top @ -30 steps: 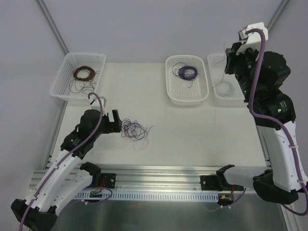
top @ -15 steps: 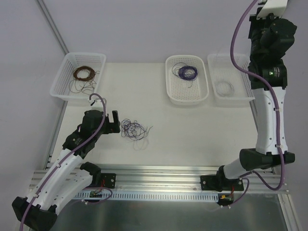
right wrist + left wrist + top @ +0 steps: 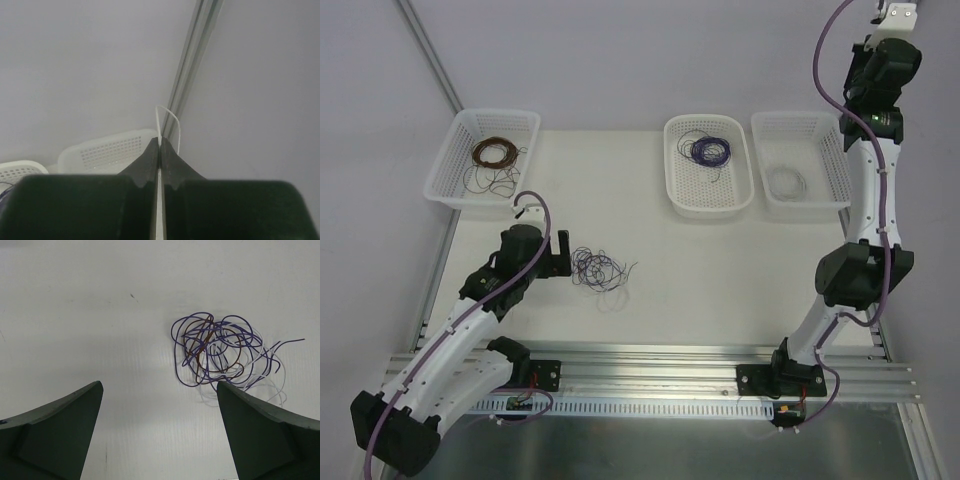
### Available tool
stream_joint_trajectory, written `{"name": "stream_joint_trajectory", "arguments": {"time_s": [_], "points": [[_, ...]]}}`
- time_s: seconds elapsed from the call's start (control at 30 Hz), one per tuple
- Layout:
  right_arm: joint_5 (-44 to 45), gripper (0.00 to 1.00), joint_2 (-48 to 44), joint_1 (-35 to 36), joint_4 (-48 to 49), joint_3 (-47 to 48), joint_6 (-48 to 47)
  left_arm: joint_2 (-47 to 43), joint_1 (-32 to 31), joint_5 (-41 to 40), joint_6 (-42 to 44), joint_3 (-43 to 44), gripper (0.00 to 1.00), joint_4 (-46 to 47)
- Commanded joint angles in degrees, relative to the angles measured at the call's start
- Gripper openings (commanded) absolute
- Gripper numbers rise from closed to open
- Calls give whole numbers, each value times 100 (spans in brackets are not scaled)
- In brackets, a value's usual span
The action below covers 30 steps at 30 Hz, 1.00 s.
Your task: Untangle the cables
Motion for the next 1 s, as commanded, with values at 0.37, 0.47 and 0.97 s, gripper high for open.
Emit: {"name": "stream_joint_trajectory", "arguments": {"time_s": [0.37, 0.47, 0.97], "points": [[-631, 22, 585, -418, -1059, -1155, 1301, 209, -36, -75, 177, 39, 99, 161], [-833, 44, 455, -409, -1317, -1250, 1591, 262, -27, 4, 178, 47, 99, 161], [-2318, 91, -1953, 950, -1836, -3912, 2347, 552, -36, 338, 11, 109, 99, 100]]}}
